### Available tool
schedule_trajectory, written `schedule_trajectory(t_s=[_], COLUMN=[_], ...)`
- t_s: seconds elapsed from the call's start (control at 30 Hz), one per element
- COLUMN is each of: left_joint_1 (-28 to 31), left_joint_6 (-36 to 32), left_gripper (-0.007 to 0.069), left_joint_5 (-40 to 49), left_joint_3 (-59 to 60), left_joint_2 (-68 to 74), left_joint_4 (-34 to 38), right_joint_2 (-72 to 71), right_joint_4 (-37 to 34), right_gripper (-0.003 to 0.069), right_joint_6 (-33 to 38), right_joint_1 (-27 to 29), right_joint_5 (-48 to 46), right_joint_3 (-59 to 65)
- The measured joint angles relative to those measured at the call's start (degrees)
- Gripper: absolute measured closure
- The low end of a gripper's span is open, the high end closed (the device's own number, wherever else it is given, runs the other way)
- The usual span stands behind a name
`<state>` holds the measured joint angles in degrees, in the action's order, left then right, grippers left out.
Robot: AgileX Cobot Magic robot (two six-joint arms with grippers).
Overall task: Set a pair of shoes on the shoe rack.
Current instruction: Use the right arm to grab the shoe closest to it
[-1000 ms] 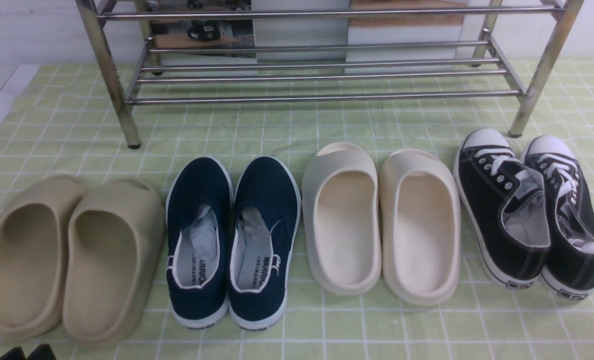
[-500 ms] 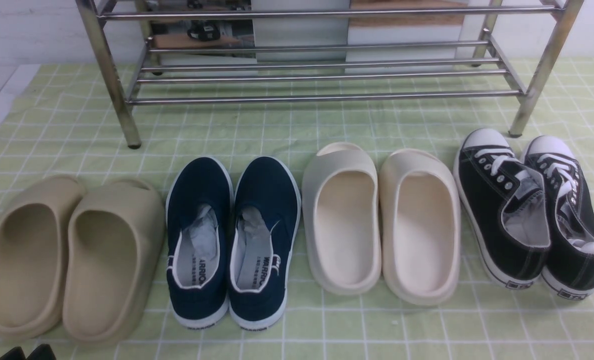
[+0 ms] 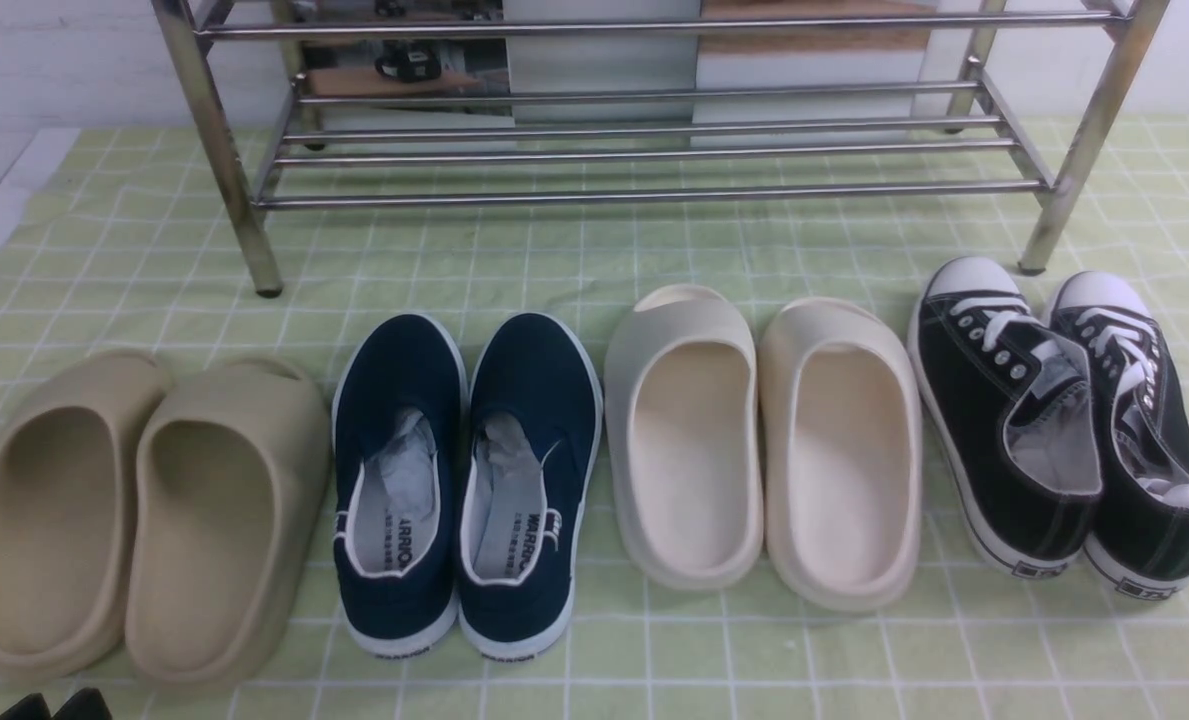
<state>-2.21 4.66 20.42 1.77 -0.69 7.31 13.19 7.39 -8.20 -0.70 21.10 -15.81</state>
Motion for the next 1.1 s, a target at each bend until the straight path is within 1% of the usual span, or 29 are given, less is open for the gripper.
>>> schedule_trajectory(t_s=[0.03,0.1,0.2,0.23,0.27,0.3,0.33,0.37,0.4,0.43,0.5,0.53,0.57,0.6,0.63,0.7,0.73,0.77,0.8,0.83,0.87,1.0,1.03,1.07,1.1], left_joint_1=[0.00,0.00,0.00,0.00,0.00,0.00,0.00,0.00,0.00,0.00,0.00,0.00,0.00,0.00,0.00,0.00,0.00,0.00,0.00,0.00,0.00,0.00,0.00,0.00,0.00], left_joint_6=[0.00,0.00,0.00,0.00,0.00,0.00,0.00,0.00,0.00,0.00,0.00,0.00,0.00,0.00,0.00,0.00,0.00,0.00,0.00,0.00,0.00,0.00,0.00,0.00,0.00], left_gripper=[0.0386,0.0386,0.0386,0.0386,0.0386,0.0386,0.0386,0.0386,0.0386,0.0386,0.0386,0.0386,0.0386,0.0386,0.0386,0.0386,0.0386,0.0386,0.0386,0.0386,0.0386,0.0386,0.0386,0.0386,0.0386], left_joint_5=[0.00,0.00,0.00,0.00,0.00,0.00,0.00,0.00,0.00,0.00,0.00,0.00,0.00,0.00,0.00,0.00,0.00,0.00,0.00,0.00,0.00,0.00,0.00,0.00,0.00], left_joint_3=[0.00,0.00,0.00,0.00,0.00,0.00,0.00,0.00,0.00,0.00,0.00,0.00,0.00,0.00,0.00,0.00,0.00,0.00,0.00,0.00,0.00,0.00,0.00,0.00,0.00], left_joint_2=[0.00,0.00,0.00,0.00,0.00,0.00,0.00,0.00,0.00,0.00,0.00,0.00,0.00,0.00,0.00,0.00,0.00,0.00,0.00,0.00,0.00,0.00,0.00,0.00,0.00], left_joint_4=[0.00,0.00,0.00,0.00,0.00,0.00,0.00,0.00,0.00,0.00,0.00,0.00,0.00,0.00,0.00,0.00,0.00,0.00,0.00,0.00,0.00,0.00,0.00,0.00,0.00], right_joint_2=[3.70,11.89,23.53,25.34,32.35,36.46,39.65,44.08,44.79,51.08,56.67,60.89,63.70,64.41,70.46,75.35,76.49,79.15,82.75,84.16,85.71,86.31,85.97,85.32,85.03], right_joint_4=[0.00,0.00,0.00,0.00,-0.12,-0.59,-1.10,-1.67,-1.80,-3.40,-4.88,-6.03,-6.74,-6.95,-7.94,-8.13,-8.18,-8.18,-8.18,-8.13,-8.13,-8.37,-8.37,-8.13,-7.94], right_gripper=[0.0658,0.0659,0.0655,0.0655,0.0654,0.0654,0.0654,0.0654,0.0654,0.0650,0.0645,0.0637,0.0631,0.0627,0.0599,0.0546,0.0539,0.0499,0.0428,0.0391,0.0326,0.0188,0.0170,0.0138,0.0134], right_joint_6=[1.63,3.66,5.05,5.04,4.70,4.04,3.34,2.24,2.14,1.83,1.83,1.83,1.83,1.83,1.83,1.83,1.83,1.77,1.77,1.77,1.72,1.59,1.59,1.43,1.38], right_joint_1=[0.00,0.00,0.00,-0.07,-0.78,-1.47,-2.34,-3.94,-4.54,-7.20,-10.27,-12.20,-13.36,-13.64,-15.50,-16.84,-17.03,-17.26,-17.41,-17.41,-17.41,-17.54,-17.60,-17.60,-17.60], right_joint_5=[-3.44,-8.03,-14.37,-14.88,-21.10,-24.43,-28.37,-34.67,-35.71,-44.66,-52.20,-57.43,-61.34,-61.34,-66.88,-70.50,-70.80,-72.07,-73.62,-74.12,-74.66,-74.44,-74.26,-73.68,-73.60], right_joint_3=[-4.19,-9.79,-16.43,-16.83,-20.53,-22.24,-24.03,-26.81,-27.30,-31.90,-36.73,-39.41,-41.97,-41.97,-46.12,-49.41,-50.02,-51.09,-52.88,-53.24,-53.68,-53.83,-53.91,-54.05,-54.05])
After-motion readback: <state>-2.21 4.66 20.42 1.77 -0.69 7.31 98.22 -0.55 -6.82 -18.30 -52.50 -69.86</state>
